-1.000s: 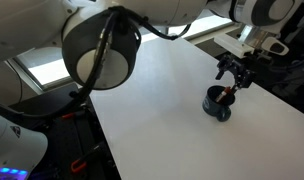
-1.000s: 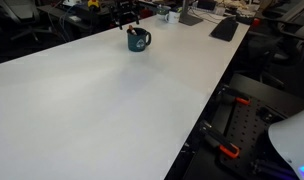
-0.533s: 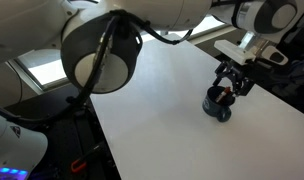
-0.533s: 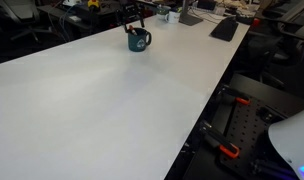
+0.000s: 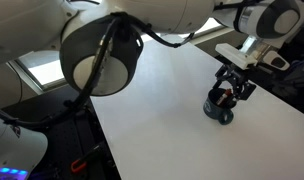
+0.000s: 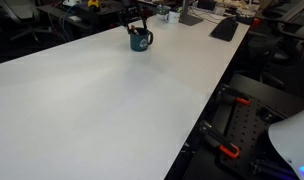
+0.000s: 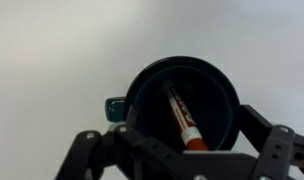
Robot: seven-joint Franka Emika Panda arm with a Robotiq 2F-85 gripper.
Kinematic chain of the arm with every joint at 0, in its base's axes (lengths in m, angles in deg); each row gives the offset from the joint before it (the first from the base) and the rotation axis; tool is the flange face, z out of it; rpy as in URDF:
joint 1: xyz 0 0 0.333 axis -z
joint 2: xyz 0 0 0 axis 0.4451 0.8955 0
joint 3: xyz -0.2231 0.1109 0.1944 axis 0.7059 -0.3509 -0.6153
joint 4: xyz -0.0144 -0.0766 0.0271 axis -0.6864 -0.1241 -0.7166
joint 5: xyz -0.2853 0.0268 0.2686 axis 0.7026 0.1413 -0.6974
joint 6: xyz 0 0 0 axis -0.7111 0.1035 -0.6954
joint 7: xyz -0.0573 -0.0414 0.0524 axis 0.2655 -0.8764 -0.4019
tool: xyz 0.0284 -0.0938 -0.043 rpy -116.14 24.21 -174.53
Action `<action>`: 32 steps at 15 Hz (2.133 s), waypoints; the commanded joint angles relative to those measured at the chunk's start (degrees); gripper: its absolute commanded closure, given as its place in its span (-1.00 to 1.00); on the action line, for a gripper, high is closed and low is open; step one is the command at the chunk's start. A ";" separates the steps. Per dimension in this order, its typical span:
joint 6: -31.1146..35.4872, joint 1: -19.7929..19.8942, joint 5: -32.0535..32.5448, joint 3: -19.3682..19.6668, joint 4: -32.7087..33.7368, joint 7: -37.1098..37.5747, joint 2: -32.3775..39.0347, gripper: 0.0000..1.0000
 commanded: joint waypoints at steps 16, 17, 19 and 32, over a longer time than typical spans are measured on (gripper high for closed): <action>7.60 0.09 -1.32 0.65 1.30 0.41 -0.44 -1.00; 7.48 -0.01 -1.22 0.81 1.17 0.54 -0.30 -1.00; 7.01 -0.21 -1.11 1.12 1.87 0.95 0.50 -1.00; 10.69 1.37 -2.62 0.80 1.20 3.53 -0.72 -1.00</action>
